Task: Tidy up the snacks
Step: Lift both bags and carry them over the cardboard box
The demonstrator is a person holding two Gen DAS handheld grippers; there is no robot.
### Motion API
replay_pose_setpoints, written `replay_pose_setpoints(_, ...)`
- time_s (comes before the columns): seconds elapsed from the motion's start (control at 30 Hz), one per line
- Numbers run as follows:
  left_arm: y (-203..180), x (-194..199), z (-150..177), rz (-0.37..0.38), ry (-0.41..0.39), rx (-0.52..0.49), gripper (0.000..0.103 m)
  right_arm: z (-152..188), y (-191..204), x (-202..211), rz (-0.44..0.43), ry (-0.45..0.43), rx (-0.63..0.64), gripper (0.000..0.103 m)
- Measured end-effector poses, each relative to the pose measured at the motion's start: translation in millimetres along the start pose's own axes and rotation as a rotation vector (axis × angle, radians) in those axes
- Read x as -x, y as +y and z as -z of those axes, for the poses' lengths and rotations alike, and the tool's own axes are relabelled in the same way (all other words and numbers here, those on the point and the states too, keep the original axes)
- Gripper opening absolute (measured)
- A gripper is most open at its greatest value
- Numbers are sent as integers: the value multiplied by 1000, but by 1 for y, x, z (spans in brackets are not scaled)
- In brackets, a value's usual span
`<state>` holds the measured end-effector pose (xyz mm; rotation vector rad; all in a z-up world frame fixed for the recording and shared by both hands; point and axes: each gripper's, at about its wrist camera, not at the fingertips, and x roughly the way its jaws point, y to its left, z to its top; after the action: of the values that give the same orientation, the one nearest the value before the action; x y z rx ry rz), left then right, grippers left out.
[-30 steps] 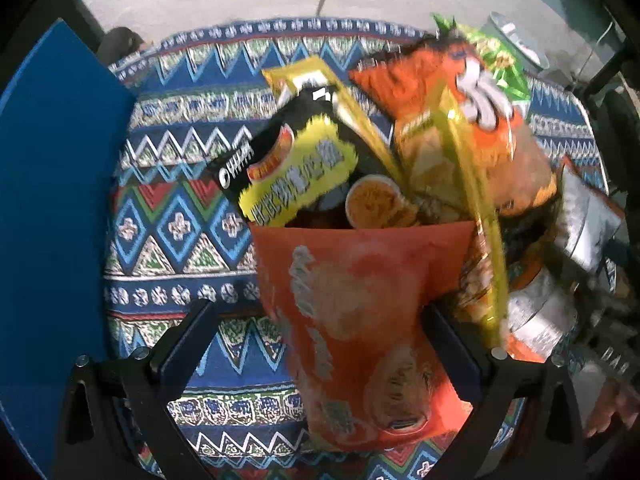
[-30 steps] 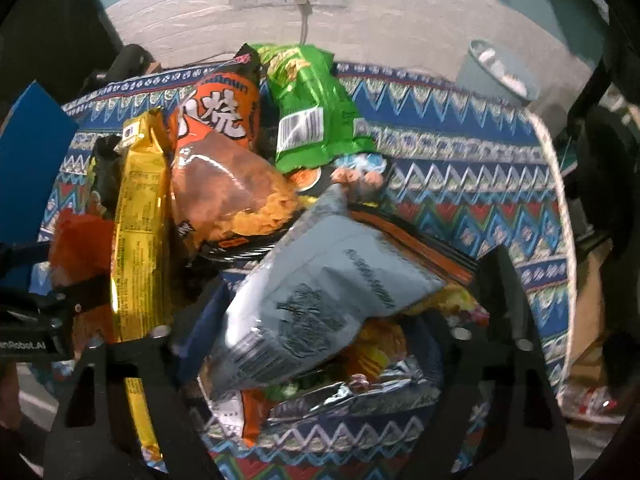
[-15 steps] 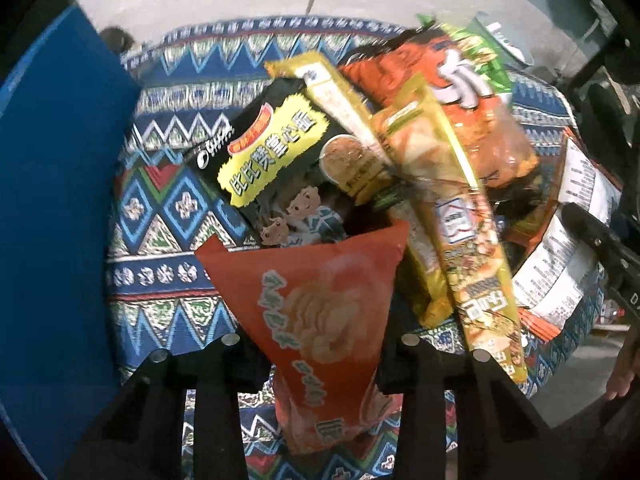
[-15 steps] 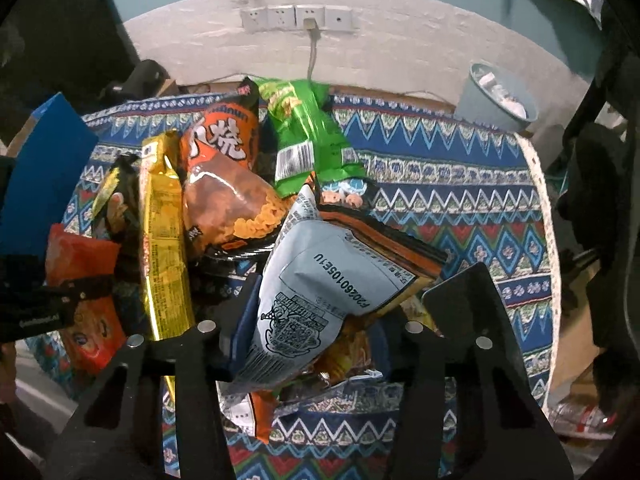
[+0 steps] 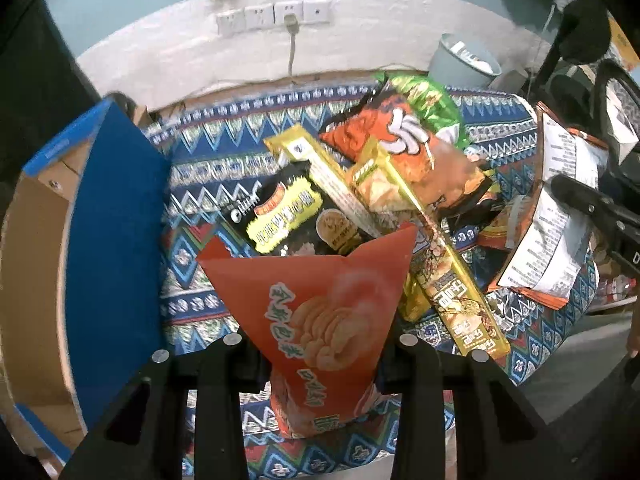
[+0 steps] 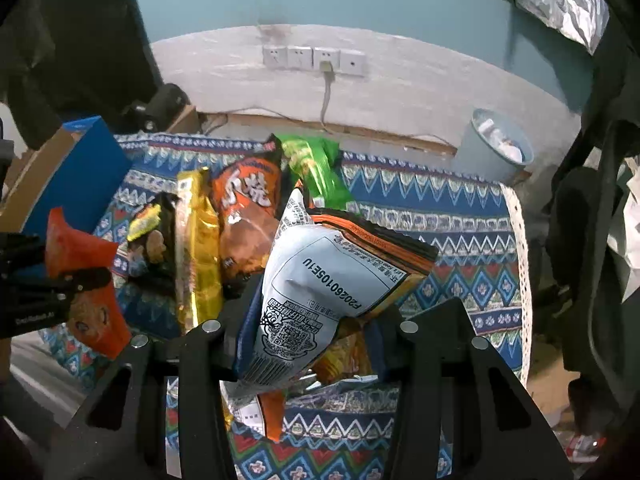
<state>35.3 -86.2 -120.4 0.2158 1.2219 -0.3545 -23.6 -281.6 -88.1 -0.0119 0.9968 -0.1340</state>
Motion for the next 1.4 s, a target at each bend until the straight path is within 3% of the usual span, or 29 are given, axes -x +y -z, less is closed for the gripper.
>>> replay_pose_setpoints(0.7,31,79,-3,-111,-216,-61,37,-37,57,45,-61,-118,136,44)
replay_pose_setpoints(1.1,72,125,1,-145,-322,-22,37,-61,113,57,-119,-154,225,44)
replay_pose_setpoints(1.4,109,139,14,-186,-349,16,37,-83,164,59,-173,-166,280,44)
